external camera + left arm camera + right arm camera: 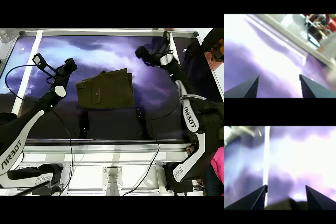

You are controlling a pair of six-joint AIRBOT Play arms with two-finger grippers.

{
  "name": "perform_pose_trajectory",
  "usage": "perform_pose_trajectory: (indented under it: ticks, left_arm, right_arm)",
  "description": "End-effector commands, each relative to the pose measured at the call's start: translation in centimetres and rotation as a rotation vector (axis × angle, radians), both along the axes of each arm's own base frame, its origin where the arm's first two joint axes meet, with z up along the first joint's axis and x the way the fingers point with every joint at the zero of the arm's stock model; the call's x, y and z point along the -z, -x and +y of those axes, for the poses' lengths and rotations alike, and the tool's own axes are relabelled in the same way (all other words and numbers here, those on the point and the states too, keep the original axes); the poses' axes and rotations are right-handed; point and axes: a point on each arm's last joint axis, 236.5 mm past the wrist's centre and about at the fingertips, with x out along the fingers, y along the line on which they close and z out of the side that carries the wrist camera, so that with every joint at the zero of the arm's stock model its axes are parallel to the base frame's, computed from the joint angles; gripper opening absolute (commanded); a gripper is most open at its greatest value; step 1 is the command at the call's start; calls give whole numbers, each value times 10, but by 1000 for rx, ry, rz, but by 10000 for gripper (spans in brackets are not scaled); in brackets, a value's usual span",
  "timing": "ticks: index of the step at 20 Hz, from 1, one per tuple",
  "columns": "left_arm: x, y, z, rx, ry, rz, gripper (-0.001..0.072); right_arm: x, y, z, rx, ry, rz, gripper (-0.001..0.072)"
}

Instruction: Fold the clothes and pants, and hang the long-sleeved shirts on hangers.

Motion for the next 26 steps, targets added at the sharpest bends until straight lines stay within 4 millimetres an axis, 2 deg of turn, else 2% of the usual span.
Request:
perform_pose_trajectory:
  ticks: [1, 2, 3, 5, 8, 12, 14, 22, 26]
  left_arm:
    - [-36, 13, -2, 68, -37, -15, 583]
    - [-43, 21, -6, 101, -28, 8, 583]
    - [-50, 30, -10, 134, -22, 27, 583]
    - [-67, 46, -17, 181, -13, 35, 583]
    - [-84, 62, -25, 225, -9, 35, 583]
    - [-86, 72, -31, 266, -29, 56, 583]
    - [-85, 73, -33, 272, -31, 61, 583]
    - [-85, 73, -33, 274, -32, 63, 583]
    - [-85, 73, -33, 274, -31, 64, 583]
  right_arm:
    - [35, 66, -42, -147, -8, 340, 540]
    - [46, 95, -52, -200, -45, 461, 540]
    - [51, 118, -54, -268, -100, 549, 539]
    - [53, 142, -42, -371, -202, 628, 545]
    - [82, 147, -29, -397, -207, 693, 653]
    - [124, 158, -3, -441, -220, 788, 671]
    - [137, 158, 7, -448, -217, 803, 676]
    - [162, 167, 48, -503, -199, 831, 676]
    - [162, 170, 69, -552, -176, 810, 675]
